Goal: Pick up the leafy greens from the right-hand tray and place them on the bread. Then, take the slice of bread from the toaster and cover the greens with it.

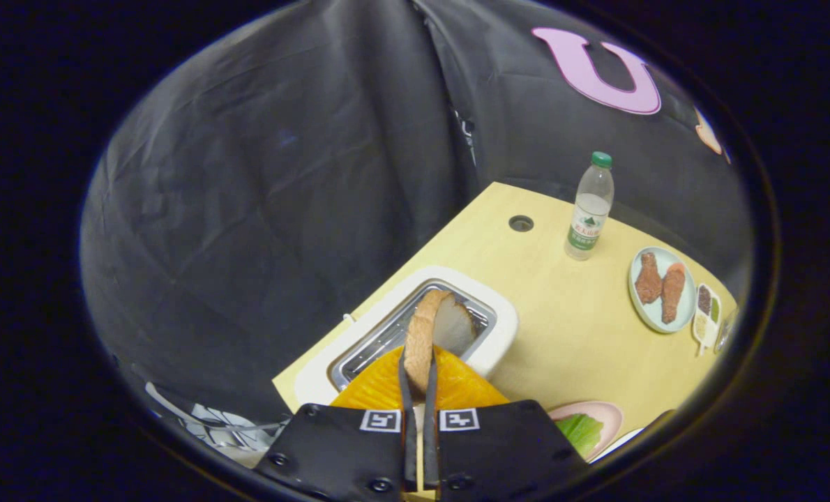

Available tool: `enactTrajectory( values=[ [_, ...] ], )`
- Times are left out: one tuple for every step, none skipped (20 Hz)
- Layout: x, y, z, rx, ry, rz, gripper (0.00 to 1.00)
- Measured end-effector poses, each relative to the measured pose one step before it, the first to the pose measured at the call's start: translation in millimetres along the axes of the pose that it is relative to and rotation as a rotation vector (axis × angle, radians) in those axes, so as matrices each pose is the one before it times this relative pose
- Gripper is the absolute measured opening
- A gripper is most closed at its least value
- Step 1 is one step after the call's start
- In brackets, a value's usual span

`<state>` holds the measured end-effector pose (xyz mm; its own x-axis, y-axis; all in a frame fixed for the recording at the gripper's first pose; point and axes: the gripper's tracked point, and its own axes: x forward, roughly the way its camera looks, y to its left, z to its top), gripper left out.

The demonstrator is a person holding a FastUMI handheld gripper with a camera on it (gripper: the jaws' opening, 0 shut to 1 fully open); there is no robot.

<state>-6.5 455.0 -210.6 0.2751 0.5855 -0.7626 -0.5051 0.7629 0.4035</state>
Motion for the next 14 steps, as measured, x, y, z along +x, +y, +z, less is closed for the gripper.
enactTrajectory(
  values=[
    [-6.90,0.21,3.55,-0.00316,-0.01276,0.00604,0.06],
    [-5.83,-2.00,2.81,-0.00101,-0.01730,0.00778,0.06],
    [-6.99,0.74,2.04,0.01112,-0.01712,0.00539,0.06],
    [-6.40,-0.75,2.09,0.02403,-0.01858,0.01414,0.06],
    [-4.18,-1.89,1.81,0.02488,-0.01218,0.01232,0.06],
    [-5.27,-4.18,3.66,0.02419,-0.01726,0.00281,0.06],
    [-8.84,-3.47,1.19,0.01121,-0.01367,0.00209,0.06],
    [-6.56,-6.07,3.08,0.01418,-0.01890,-0.00535,0.06],
    [-7.74,-5.09,-0.24,0.01966,-0.00850,-0.00176,0.06],
    [-4.60,-2.48,-0.50,0.02018,-0.01121,0.00326,0.06],
    [-4.83,-1.48,-0.02,0.02652,-0.01082,0.01118,0.06],
    [-4.85,-3.19,-0.93,0.02010,-0.01140,0.00086,0.06],
    [-4.39,-4.08,1.27,0.01047,-0.01167,0.00079,0.06],
    [-4.35,-1.92,1.26,0.01475,-0.01006,0.00921,0.06]
  ],
)
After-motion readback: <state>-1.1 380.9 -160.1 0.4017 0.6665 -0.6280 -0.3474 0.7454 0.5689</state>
